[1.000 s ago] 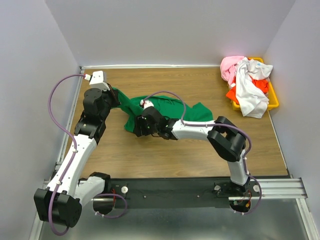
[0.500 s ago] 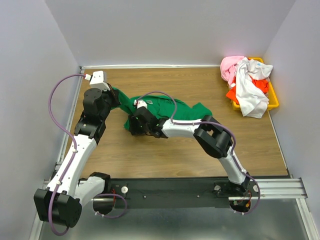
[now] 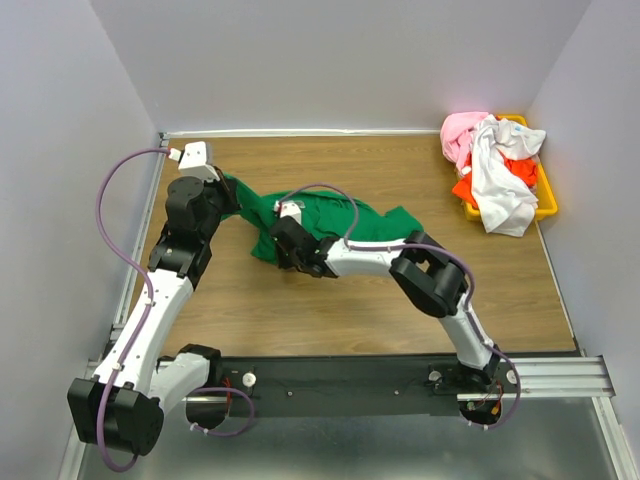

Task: Fold and stack the t-shirts
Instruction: Flatten the tshirt out

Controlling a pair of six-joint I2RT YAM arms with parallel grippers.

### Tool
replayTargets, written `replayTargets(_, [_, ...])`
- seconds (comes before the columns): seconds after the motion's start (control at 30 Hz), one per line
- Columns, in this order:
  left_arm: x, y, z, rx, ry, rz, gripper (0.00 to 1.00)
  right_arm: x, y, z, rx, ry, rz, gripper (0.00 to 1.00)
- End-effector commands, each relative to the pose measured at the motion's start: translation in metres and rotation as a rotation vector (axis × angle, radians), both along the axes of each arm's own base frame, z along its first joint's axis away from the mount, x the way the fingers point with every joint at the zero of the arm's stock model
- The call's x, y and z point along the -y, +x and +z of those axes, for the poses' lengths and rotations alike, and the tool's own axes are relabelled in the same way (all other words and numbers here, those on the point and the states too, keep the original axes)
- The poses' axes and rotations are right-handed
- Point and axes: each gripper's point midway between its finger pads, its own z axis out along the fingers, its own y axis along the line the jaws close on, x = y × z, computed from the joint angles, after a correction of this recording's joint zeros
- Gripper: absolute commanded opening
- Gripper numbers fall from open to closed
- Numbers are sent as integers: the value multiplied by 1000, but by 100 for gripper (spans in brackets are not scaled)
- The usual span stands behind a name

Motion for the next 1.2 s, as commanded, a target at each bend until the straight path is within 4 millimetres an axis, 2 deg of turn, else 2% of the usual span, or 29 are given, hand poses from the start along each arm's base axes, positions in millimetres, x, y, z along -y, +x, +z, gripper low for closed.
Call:
replayTargets(0.0, [-19,-3,13,37,21,90,0,62,-21,-18,-25,-169,-76,0])
replayTargets(0.03, [-22,-5,16,42,31,102,0,65,-23,5,-5,-137,-78,0])
replayTargets(0.07, [-26,-6,17,46,36,120,0,71,-24,16,9,-126,-85,0])
replayTargets(0.1, [-31,-8,21,55,40,146,0,88,-30,13,13,-157,-99,0])
replayTargets(0.13, [-34,-9,21,55,48,157,0,94,-30,41,50,-125,-104,0])
replayTargets(0.17, [-38,-10,22,60,53,181,0,104,-31,49,67,-132,-116,0])
replayTargets(0.2, [-41,-12,24,65,58,191,0,117,-31,55,91,-157,-146,0])
replayTargets(0.23, [-43,-14,26,74,58,200,0,133,-34,74,120,-146,-170,1])
replayTargets(0.3, [-48,-15,29,84,65,223,0,160,-35,92,167,-186,-228,0])
replayTargets(0.33, [-49,-17,31,90,66,229,0,175,-37,92,174,-211,-250,0])
replayTargets(0.37, [-51,-17,30,88,69,241,0,186,-38,115,208,-180,-278,0])
replayTargets(0.43, [-54,-17,30,87,76,255,0,220,-38,135,254,-191,-353,0])
replayTargets(0.47, [-54,-17,31,88,76,256,0,230,-38,130,256,-224,-374,1])
replayTargets(0.5, [-56,-17,30,85,79,264,0,242,-37,145,281,-201,-406,0])
replayTargets(0.53, [-56,-17,29,82,81,267,0,260,-32,150,298,-207,-459,1])
replayTargets(0.57, [-57,-17,29,82,83,272,0,274,-31,146,295,-222,-481,1])
replayTargets(0.63, [-59,-16,27,75,89,285,0,302,-22,151,290,-206,-551,1])
replayTargets(0.73, [-65,-17,24,62,98,319,0,336,-15,139,268,-247,-625,4])
replayTargets(0.8, [-66,-16,23,57,102,325,0,350,-13,131,262,-291,-654,6])
replayTargets(0.87, [-66,-16,20,50,103,320,0,364,-12,123,250,-328,-686,14])
replayTargets(0.9, [-63,-15,19,49,101,308,0,367,-12,120,242,-335,-691,29])
replayTargets(1.0, [-53,-12,12,36,95,254,0,365,-17,113,214,-319,-674,56])
replayTargets(1.03, [-50,-10,8,29,93,236,0,358,-19,110,190,-293,-642,64])
replayTargets(1.17, [-34,-4,-6,-8,87,156,0,337,-30,91,99,-236,-529,69])
